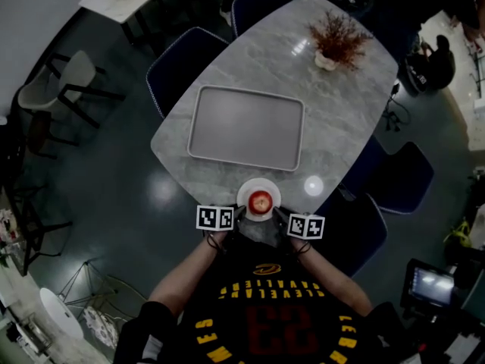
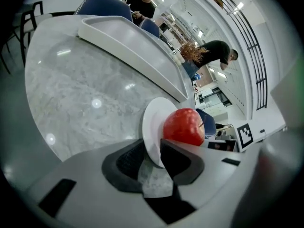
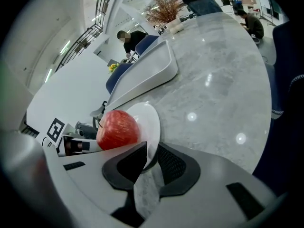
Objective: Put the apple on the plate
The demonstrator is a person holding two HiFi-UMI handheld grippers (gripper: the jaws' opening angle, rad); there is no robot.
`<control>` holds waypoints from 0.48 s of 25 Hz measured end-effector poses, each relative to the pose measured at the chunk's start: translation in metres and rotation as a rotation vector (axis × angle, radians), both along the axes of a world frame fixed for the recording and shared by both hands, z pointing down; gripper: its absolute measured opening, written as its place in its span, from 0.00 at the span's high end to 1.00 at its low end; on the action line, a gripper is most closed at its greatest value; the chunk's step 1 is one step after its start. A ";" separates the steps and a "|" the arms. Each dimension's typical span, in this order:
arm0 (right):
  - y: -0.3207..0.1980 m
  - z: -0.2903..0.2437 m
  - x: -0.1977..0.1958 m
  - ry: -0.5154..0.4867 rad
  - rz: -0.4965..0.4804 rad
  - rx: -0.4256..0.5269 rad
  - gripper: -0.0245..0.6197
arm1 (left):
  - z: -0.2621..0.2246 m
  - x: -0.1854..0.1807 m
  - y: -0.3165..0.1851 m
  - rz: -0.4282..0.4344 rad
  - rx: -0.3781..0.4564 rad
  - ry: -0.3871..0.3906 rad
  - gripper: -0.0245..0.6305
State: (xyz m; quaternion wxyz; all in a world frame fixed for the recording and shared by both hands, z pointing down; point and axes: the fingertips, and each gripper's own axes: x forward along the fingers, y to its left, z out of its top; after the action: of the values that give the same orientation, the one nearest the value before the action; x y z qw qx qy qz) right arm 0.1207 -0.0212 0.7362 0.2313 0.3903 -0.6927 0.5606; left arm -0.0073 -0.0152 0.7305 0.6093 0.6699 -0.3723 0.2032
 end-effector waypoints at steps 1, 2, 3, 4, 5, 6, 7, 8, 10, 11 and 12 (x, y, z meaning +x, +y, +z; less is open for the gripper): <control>0.000 0.001 0.000 0.002 -0.005 0.001 0.84 | 0.002 -0.002 0.000 -0.007 -0.008 -0.002 0.81; 0.001 0.001 -0.001 0.002 -0.006 0.001 0.84 | 0.004 -0.003 0.000 -0.014 -0.016 -0.004 0.85; 0.001 0.001 -0.001 -0.003 -0.003 0.000 0.85 | 0.005 -0.005 0.000 -0.022 -0.023 -0.003 0.87; 0.002 0.000 -0.002 -0.010 0.004 -0.005 0.86 | 0.005 -0.006 0.001 -0.028 -0.028 0.001 0.88; 0.003 -0.001 -0.002 -0.019 0.012 -0.011 0.86 | 0.005 -0.007 0.002 -0.031 -0.033 0.004 0.88; 0.004 -0.002 -0.002 -0.026 0.018 -0.017 0.87 | 0.005 -0.008 0.003 -0.032 -0.037 0.006 0.88; 0.004 -0.003 -0.002 -0.034 0.023 -0.022 0.87 | 0.005 -0.008 0.003 -0.033 -0.038 0.007 0.88; 0.004 -0.004 -0.002 -0.041 0.026 -0.023 0.87 | 0.004 -0.008 0.004 -0.035 -0.038 0.010 0.88; 0.002 -0.008 -0.001 -0.060 0.031 -0.018 0.88 | 0.002 -0.007 0.004 -0.046 -0.033 0.025 0.88; 0.002 -0.010 -0.002 -0.071 0.034 -0.015 0.88 | 0.000 -0.007 0.005 -0.053 -0.033 0.033 0.88; 0.002 -0.013 -0.002 -0.083 0.037 -0.013 0.88 | -0.002 -0.008 0.006 -0.060 -0.033 0.041 0.88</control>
State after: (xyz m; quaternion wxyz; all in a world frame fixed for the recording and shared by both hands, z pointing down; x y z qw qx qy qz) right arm 0.1187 -0.0196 0.7232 0.1945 0.3781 -0.6907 0.5849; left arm -0.0151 -0.0087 0.7290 0.6335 0.6523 -0.3764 0.1773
